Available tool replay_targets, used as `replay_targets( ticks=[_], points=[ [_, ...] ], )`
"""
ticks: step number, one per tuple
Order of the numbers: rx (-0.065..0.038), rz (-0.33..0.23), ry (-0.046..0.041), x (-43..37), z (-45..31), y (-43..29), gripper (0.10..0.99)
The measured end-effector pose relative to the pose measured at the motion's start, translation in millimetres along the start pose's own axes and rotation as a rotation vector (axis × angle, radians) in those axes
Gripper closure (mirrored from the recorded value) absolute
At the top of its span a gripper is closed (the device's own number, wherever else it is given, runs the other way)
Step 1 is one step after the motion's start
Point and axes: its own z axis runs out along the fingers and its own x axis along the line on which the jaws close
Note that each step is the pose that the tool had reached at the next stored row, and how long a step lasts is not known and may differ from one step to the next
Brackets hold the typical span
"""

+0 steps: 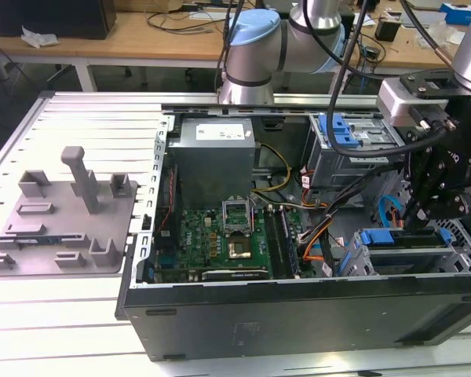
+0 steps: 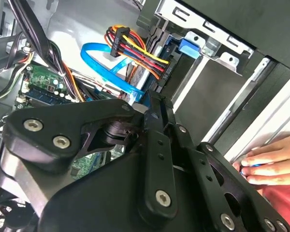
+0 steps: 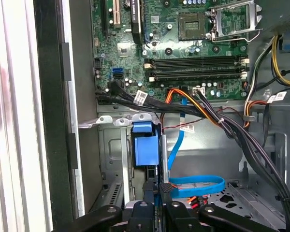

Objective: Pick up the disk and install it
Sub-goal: 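Insert the second disk wire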

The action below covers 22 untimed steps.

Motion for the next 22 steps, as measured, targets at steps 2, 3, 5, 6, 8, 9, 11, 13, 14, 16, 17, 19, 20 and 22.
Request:
replay_targets(
  ticks=[2, 3, 5, 6, 8, 9, 11, 13, 14, 16, 17, 19, 20, 22],
  points=[
    [0.0, -0.002, 0.0, 0.0, 0.0, 0.0, 0.925],
    [0.0, -0.003, -0.0001, 0.1, 0.0, 0.0, 0.925],
    [0.0, -0.003, -0.0007, 0.1, 0.1, 0.0, 0.925],
    [0.0, -0.003, -0.0011, 0.1, 0.2, -0.1, 0.925],
    [0.0, -0.003, -0.0018, 0.0, 0.5, -0.9, 0.925],
    [0.0, -0.003, -0.0028, -0.1, 1.1, -2.0, 0.925],
    [0.0, -0.002, -0.0038, -0.1, 2.2, -2.3, 0.925],
    [0.0, -0.002, -0.006, -0.1, 3.9, -2.3, 0.925],
    [0.0, -0.002, -0.0067, -0.1, 4.2, -2.3, 0.925],
    [0.0, -0.002, -0.0113, -0.3, 4.9, -2.3, 0.925],
    [-0.001, -0.002, -0.0138, -0.3, 5.1, -2.6, 0.925],
    [-0.001, -0.002, -0.0156, -0.3, 5.1, -2.9, 0.925],
    [-0.001, -0.002, -0.0167, -0.3, 5.3, -3.3, 0.925],
    [-0.001, -0.002, -0.0173, -0.3, 5.4, -3.7, 0.925]
  ],
)
